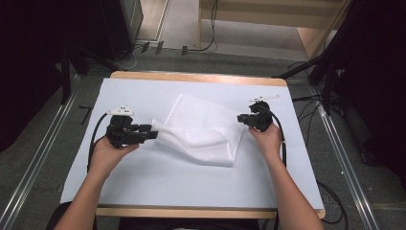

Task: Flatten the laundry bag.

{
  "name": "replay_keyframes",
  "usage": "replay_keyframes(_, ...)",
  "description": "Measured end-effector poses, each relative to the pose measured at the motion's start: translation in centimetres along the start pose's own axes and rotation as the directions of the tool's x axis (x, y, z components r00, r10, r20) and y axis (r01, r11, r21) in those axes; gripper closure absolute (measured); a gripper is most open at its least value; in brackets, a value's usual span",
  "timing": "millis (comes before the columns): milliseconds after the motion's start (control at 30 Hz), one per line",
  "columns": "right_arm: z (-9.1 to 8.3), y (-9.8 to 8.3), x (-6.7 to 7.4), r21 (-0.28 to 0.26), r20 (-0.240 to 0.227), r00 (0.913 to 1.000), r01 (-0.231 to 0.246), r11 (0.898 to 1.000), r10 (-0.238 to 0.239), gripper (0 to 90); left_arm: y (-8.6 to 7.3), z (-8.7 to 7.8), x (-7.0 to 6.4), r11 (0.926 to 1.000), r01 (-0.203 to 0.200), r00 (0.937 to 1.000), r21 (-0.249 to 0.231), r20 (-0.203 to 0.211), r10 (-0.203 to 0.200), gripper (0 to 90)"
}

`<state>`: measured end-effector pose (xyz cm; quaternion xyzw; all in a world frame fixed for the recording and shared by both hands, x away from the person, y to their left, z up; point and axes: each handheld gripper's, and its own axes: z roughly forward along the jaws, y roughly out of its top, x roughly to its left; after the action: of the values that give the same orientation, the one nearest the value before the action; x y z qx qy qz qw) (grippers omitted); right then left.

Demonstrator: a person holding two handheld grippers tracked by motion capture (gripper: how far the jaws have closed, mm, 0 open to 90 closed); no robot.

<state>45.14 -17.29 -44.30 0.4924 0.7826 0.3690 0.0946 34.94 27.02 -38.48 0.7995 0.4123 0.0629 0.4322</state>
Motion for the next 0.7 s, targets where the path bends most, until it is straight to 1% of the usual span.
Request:
replay_keyframes(67,0.0,-0.1,0.4,0.001,-0.012,0.9998,0.013,1.0,-0.013,78.5,0.0,-0.3,0.3,0.9998,0.017,0.9999,-0.014,0.002,-0.017,53.7)
replay_keyframes(133,0.2,-0.2,0.9,0.005,-0.02,0.9995,0.024,1.0,-0.024,78.0,0.0,-0.2,0.6,0.9997,0.021,0.9997,-0.009,-0.01,-0.022,53.1)
replay_keyframes(167,0.3,-0.2,1.1,0.008,-0.025,0.9994,0.024,1.0,-0.024,77.8,0.0,-0.1,0.8,0.9997,0.024,0.9997,-0.005,-0.009,-0.024,52.9)
replay_keyframes(233,0.5,-0.2,1.5,0.011,-0.038,0.9983,0.043,0.999,-0.043,77.2,0.0,0.4,1.1,0.9997,0.019,0.9997,0.013,-0.014,-0.019,52.2)
replay_keyframes(367,0.9,-0.2,2.1,0.019,-0.055,0.997,0.055,0.998,-0.054,75.7,-0.1,1.7,1.9,0.9986,0.016,0.9996,0.051,-0.026,-0.015,52.0)
replay_keyframes(400,1.1,-0.3,2.3,0.019,-0.066,0.9966,0.05,0.999,-0.048,75.4,-0.1,2.1,2.1,0.9984,0.019,0.9994,0.053,-0.03,-0.018,52.0)
replay_keyframes(467,1.3,-0.4,2.5,0.028,-0.078,0.9957,0.053,0.998,-0.051,74.8,-0.1,2.6,2.6,0.9977,0.027,0.9994,0.063,-0.022,-0.025,52.2)
replay_keyframes(600,1.7,-0.7,3.2,0.038,-0.095,0.9932,0.071,0.997,-0.067,74.1,-0.2,3.4,3.4,0.9961,0.034,0.9989,0.082,-0.035,-0.031,53.2)
replay_keyframes(700,2.1,-0.9,3.7,0.041,-0.12,0.9901,0.078,0.996,-0.072,70.4,-0.6,3.8,4.0,0.9936,0.052,0.9981,0.1,-0.036,-0.049,53.7)
